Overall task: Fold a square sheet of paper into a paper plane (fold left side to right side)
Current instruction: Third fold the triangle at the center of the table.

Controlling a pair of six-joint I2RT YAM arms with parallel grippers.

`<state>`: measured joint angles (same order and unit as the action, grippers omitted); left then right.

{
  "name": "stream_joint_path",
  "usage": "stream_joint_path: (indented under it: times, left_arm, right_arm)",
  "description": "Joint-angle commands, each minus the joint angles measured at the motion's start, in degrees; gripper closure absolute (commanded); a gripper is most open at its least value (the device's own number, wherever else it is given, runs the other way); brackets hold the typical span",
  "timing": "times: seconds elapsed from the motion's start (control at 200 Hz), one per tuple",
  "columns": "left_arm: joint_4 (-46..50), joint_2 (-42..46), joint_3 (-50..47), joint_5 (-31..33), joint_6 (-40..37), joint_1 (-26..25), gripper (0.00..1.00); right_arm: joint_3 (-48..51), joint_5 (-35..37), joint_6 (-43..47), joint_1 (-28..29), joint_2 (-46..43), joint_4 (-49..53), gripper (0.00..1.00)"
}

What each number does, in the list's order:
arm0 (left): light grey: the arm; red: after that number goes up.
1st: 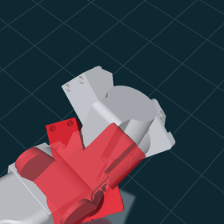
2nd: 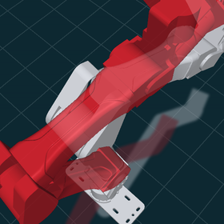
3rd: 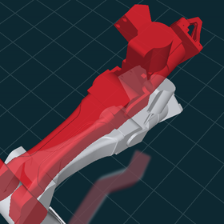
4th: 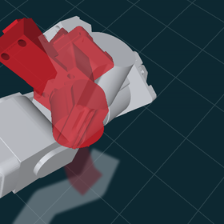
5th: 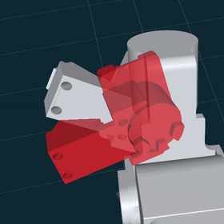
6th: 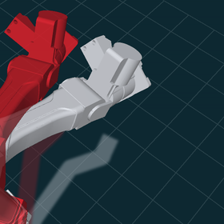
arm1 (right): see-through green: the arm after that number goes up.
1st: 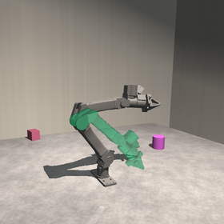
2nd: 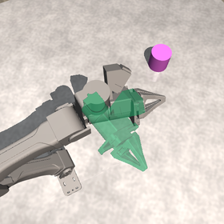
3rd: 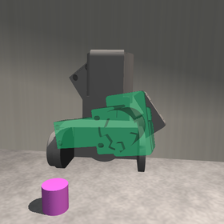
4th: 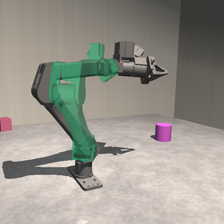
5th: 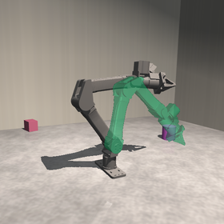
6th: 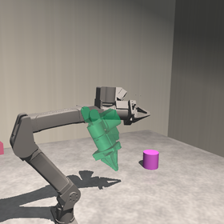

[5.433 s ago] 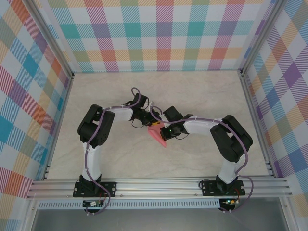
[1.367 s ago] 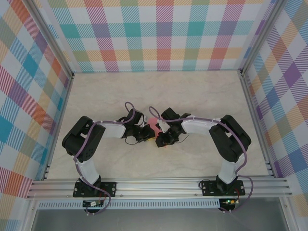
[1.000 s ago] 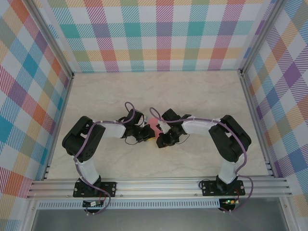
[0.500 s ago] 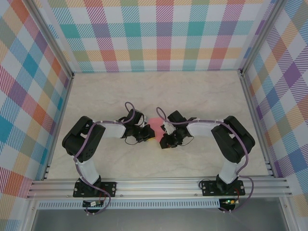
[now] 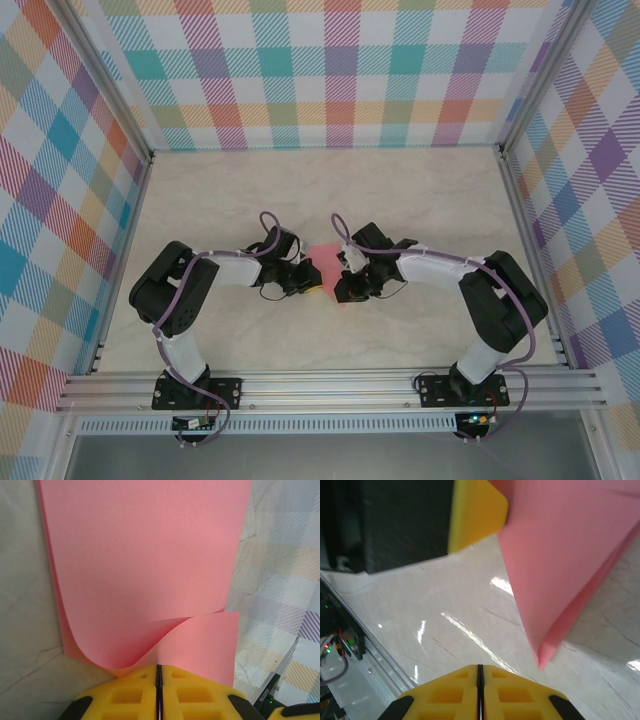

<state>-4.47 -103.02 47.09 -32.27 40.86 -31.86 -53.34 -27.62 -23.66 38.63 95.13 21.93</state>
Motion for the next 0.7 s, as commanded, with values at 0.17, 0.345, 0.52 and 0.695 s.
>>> stream_joint_path:
  times: [0.17,0.345,0.52,0.695]
  left_arm:
    - [3.90,-0.47,0.20,2.46,-1.21,-0.53,0.90]
    - [3.46,0.32,0.41,1.87,-0.90,-0.58,0.89]
    - [3.79,3.83,0.14,1.64,-1.04,-0.58,0.85]
    - [5.55,8.18,-0.55,1.84,-1.54,-1.86,0.81]
  right_arm:
    - [-3.44,2.96,-5.60,0.33,7.72,-0.25,0.92]
    - [-2.76,5.76,-6.10,0.30,9.51,1.67,0.93]
    - [-1.13,9.51,-7.19,-0.09,9.77,3.61,0.93]
    - [0.34,10.45,-7.24,-1.06,9.52,3.52,0.97]
